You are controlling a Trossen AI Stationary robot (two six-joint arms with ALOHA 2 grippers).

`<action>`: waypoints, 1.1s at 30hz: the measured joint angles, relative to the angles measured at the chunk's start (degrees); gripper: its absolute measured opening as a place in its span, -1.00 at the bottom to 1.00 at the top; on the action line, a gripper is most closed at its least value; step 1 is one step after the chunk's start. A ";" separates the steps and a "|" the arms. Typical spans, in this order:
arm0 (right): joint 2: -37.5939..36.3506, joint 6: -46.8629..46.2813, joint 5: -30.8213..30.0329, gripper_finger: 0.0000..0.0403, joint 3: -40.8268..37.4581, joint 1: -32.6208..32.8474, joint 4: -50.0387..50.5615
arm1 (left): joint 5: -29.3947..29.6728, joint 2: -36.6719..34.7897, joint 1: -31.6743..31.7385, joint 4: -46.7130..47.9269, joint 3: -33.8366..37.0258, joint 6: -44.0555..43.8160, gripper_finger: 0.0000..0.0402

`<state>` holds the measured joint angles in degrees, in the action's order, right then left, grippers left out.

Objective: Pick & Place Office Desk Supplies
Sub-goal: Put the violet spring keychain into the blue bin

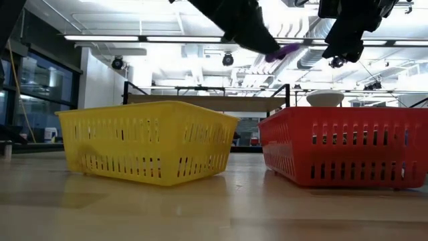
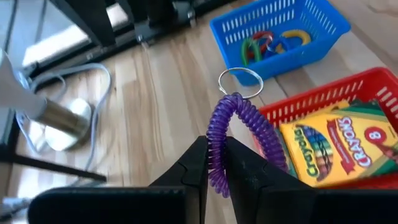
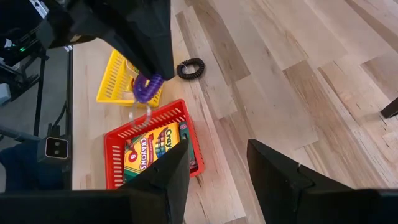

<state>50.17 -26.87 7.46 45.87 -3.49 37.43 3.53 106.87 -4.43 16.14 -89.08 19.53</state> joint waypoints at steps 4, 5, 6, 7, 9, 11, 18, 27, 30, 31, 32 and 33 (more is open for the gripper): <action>0.02 0.11 0.00 -0.26 0.00 -0.01 -0.02 | 0.04 0.02 0.00 -2.55 0.00 2.15 -0.81; 0.02 0.11 -0.02 -0.26 0.00 -0.02 -0.03 | 0.20 0.02 0.03 -3.14 0.00 2.90 -0.81; 0.01 0.12 0.00 -0.26 0.00 -0.01 -0.04 | 0.67 0.02 0.11 -3.62 -0.01 3.64 -0.81; 0.00 0.13 -0.02 -0.26 0.00 -0.02 -0.02 | 1.36 0.02 0.15 -3.79 -0.02 4.57 -0.81; 0.01 0.13 0.00 -0.26 0.00 0.00 -0.04 | 2.71 0.02 0.39 -3.98 -0.02 6.35 -0.81; 0.02 0.13 -0.02 -0.26 0.00 0.00 -0.22 | 3.77 0.02 0.62 -4.37 -0.02 7.46 -0.81; 0.00 0.13 -0.05 -0.26 0.00 0.00 -1.29 | 5.42 0.04 1.86 -5.07 -0.02 8.17 -0.81; 0.01 -3.32 -0.04 -0.26 0.00 -0.02 -6.37 | 5.44 0.06 2.91 -5.74 -0.02 12.20 -0.81; 0.02 -4.04 -0.04 -0.26 0.00 0.00 -6.88 | 5.41 0.07 2.89 -7.29 -0.02 12.97 -0.81; 0.02 -4.85 -0.04 -0.26 0.00 0.00 -6.86 | 5.40 0.07 2.86 -7.88 -0.02 13.53 -0.81; 0.01 -5.35 -0.03 -0.26 0.00 -0.01 -6.87 | 5.40 0.07 2.86 -8.43 -0.02 14.06 -0.81; 0.01 -5.62 -0.01 -0.26 0.00 -0.02 -6.87 | 5.40 0.07 2.77 -9.03 -0.02 14.54 -0.81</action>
<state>50.18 -32.49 7.45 45.87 -3.51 30.56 8.93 106.94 -1.66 7.10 -89.10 34.07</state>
